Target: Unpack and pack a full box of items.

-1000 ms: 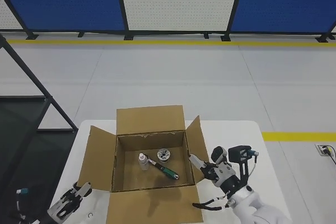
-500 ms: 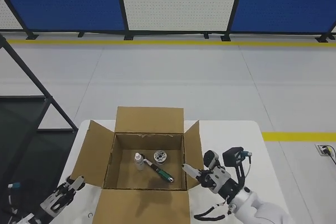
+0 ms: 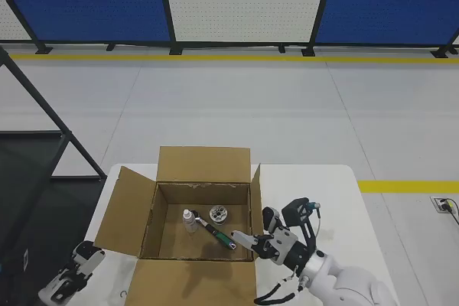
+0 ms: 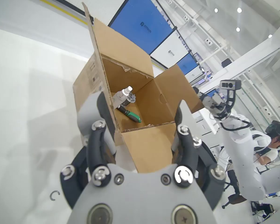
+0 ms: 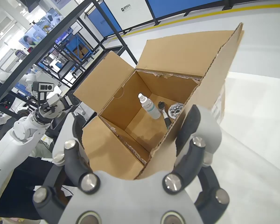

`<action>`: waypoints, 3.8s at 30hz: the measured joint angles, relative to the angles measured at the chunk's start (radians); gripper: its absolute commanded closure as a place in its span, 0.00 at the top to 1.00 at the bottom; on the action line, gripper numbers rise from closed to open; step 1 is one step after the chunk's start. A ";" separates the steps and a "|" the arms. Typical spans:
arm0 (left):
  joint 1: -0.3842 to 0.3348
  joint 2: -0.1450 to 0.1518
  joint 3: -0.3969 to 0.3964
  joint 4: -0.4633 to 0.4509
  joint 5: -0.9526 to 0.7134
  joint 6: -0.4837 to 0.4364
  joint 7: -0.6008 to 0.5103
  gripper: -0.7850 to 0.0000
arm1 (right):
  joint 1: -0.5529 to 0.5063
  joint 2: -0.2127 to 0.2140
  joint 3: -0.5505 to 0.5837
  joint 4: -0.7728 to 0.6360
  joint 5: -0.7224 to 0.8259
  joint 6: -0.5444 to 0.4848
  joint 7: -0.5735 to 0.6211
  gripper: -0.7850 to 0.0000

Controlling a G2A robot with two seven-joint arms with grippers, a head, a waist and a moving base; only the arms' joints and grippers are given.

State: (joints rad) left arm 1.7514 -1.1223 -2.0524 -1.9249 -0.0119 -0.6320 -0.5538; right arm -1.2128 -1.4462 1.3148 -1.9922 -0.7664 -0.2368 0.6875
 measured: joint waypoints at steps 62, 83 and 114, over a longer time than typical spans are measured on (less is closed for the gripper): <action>-0.109 0.043 -0.014 -0.031 -0.255 0.278 -0.210 1.00 | 0.386 -0.048 -0.285 0.479 0.104 0.182 -0.020 1.00; -0.141 0.053 -0.029 0.003 -0.182 0.314 -0.126 1.00 | 0.377 -0.044 -0.286 0.467 0.105 0.189 -0.028 1.00; -0.424 0.066 0.417 0.083 -0.177 0.460 -0.323 1.00 | 0.434 -0.034 -0.291 0.532 0.167 0.071 0.085 1.00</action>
State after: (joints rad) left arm 1.3275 -1.0565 -1.6355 -1.8422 -0.1885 -0.1716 -0.8770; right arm -0.7793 -1.4800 1.0241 -1.4605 -0.5994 -0.1657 0.7730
